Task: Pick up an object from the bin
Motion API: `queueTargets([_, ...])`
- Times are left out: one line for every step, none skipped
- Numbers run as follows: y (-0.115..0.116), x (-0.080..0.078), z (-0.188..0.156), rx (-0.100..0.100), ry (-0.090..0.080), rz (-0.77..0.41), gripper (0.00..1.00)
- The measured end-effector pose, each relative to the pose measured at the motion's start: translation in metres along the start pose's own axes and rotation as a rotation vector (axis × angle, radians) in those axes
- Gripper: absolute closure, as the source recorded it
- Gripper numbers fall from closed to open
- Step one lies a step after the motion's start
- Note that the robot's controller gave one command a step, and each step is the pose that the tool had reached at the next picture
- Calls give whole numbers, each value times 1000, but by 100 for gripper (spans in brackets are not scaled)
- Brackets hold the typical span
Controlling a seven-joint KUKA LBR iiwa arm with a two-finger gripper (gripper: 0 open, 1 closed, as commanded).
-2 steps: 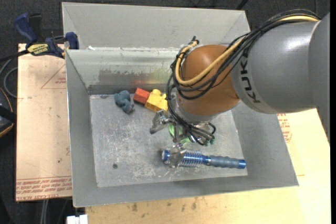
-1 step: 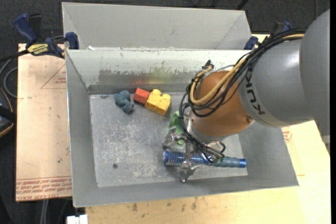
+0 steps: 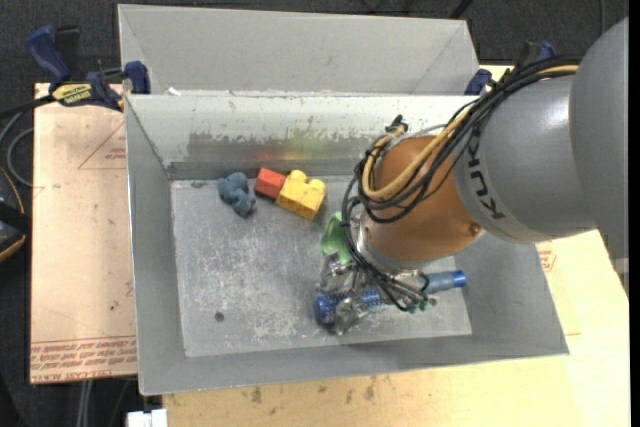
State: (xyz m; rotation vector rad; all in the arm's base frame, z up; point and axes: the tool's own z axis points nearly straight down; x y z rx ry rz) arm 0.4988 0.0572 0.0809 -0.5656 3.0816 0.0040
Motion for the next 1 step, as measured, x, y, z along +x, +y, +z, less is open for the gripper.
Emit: queueTargets([2,-7,-152,2,-1,25,100])
